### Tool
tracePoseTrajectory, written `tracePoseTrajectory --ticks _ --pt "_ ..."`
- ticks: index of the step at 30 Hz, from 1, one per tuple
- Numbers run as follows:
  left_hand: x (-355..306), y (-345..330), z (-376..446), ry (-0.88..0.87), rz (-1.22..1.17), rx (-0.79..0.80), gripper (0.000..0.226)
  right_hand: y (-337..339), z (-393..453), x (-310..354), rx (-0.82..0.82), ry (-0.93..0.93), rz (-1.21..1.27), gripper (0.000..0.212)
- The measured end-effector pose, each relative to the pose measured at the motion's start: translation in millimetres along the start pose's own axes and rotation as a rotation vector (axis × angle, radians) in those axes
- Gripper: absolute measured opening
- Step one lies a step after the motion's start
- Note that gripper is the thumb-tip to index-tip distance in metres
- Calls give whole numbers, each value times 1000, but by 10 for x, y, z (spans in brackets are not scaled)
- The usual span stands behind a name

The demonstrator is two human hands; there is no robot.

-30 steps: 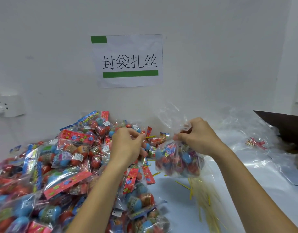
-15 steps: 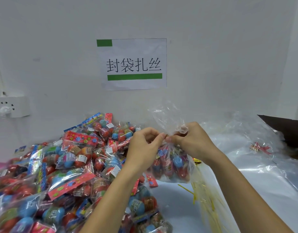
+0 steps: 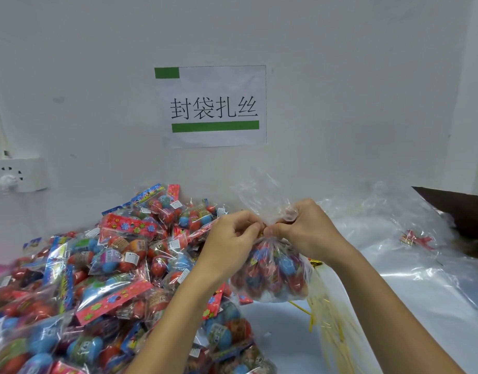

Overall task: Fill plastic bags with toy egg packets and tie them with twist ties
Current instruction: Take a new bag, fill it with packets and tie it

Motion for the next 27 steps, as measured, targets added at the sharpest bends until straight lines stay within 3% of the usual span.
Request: tracePoseTrajectory --ticks 6,12,18,23,27 --pt "194 2 -11 132 -147 36 15 -55 9 84 50 57 -4 13" --pt "387 -16 -38 287 -373 -22 14 -63 -12 49 68 31 68 19" --pt "332 26 -29 191 -352 -80 6 -6 -20 66 41 16 42 13" --pt "205 25 -40 62 -230 -26 33 24 -23 56 30 -15 -11 10" --pt "131 -21 -53 2 -111 28 31 14 -36 10 67 -70 -20 19"
Point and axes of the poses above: each hand's wrist, its own z-axis towards the middle knuckle, its own y-axis out of the back of the hand, x = y × z, the point moved 10 cm from there along z, towards the middle knuckle, and after that the axes turned 10 degrees about -z, right-handed, at the moved point
